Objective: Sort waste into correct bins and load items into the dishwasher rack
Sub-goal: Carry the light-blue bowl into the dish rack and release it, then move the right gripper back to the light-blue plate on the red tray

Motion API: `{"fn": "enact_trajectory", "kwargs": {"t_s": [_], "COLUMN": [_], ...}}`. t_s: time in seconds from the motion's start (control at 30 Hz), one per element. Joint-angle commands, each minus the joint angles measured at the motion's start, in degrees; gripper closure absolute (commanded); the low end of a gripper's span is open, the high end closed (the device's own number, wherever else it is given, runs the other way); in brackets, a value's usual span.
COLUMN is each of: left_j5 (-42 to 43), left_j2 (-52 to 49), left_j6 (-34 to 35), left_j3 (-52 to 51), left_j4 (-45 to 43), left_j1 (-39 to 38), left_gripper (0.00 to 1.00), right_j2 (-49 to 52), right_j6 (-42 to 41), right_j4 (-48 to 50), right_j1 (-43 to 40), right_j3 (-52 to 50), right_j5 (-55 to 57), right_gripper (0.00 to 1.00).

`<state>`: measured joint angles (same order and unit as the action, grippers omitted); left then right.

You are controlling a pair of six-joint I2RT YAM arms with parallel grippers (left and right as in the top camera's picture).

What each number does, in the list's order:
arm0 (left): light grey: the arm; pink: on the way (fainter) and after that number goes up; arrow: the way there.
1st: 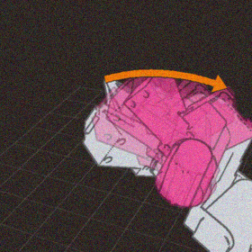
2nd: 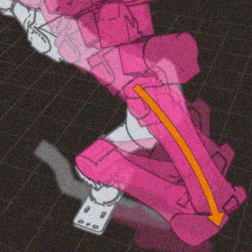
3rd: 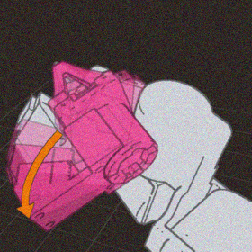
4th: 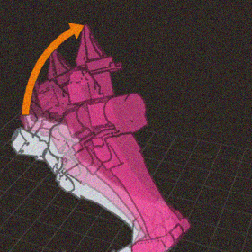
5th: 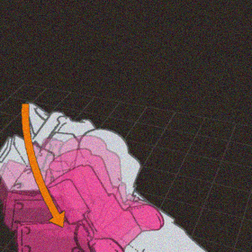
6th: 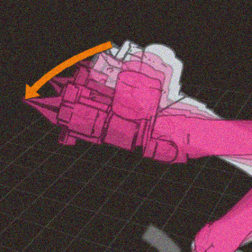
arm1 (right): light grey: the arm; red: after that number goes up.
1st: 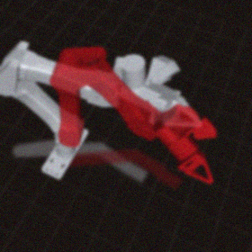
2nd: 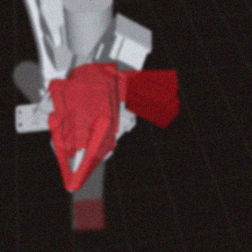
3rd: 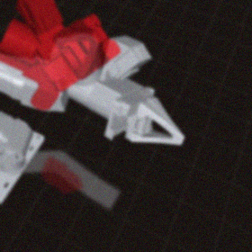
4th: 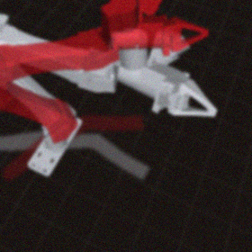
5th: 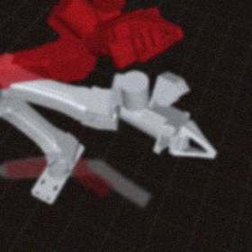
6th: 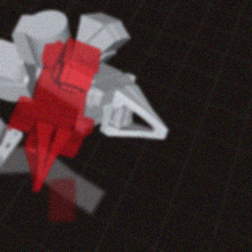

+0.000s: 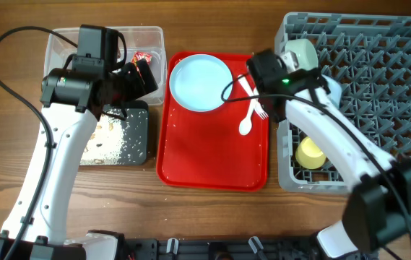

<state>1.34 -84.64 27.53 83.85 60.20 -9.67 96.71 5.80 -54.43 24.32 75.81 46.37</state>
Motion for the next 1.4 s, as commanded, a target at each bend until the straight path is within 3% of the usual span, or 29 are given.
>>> {"fn": "enact_trajectory", "kwargs": {"t_s": [0.0,0.33,0.4,0.57,0.6,0.87,1.17,1.37], "left_j5": [-0.37,-0.37,-0.37,-0.37,-0.37,-0.37,-0.37,-0.37], "left_j2": [0.74,0.74,0.74,0.74,0.74,0.74,0.74,0.74], "left_j6": [-0.07,-0.07,-0.07,-0.07,-0.07,-0.07,-0.07,-0.07], "left_j3": [0.59,0.59,0.59,0.59,0.59,0.59,0.59,0.59], "left_j4": [-0.11,-0.11,-0.11,-0.11,-0.11,-0.11,-0.13,-0.11], "left_j1": [0.15,0.15,0.15,0.15,0.15,0.15,0.15,0.15], "left_gripper": [0.0,0.0,0.0,0.0,0.0,0.0,0.0,0.0], "right_j2": [-5.55,-11.13,-11.08,-10.8,-10.14,-0.37,11.76,17.05], "right_j6": [4.7,2.23,-2.45,-16.79,-25.2,-52.06,-59.65,-59.98], "right_j4": [0.39,1.75,4.61,13.6,18.51,21.38,23.82,28.0], "right_j1": [0.5,0.48,0.52,0.55,1.05,4.46,5.51,5.73], "right_j3": [2.19,2.19,2.19,1.46,-0.13,-3.04,-3.04,-3.08], "right_j5": [-18.18,-33.42,-41.16,-60.04,-60.46,-45.46,-41.18,-41.2], "right_gripper": [0.2,0.21,0.26,0.26,0.26,0.27,0.37,0.52]}}
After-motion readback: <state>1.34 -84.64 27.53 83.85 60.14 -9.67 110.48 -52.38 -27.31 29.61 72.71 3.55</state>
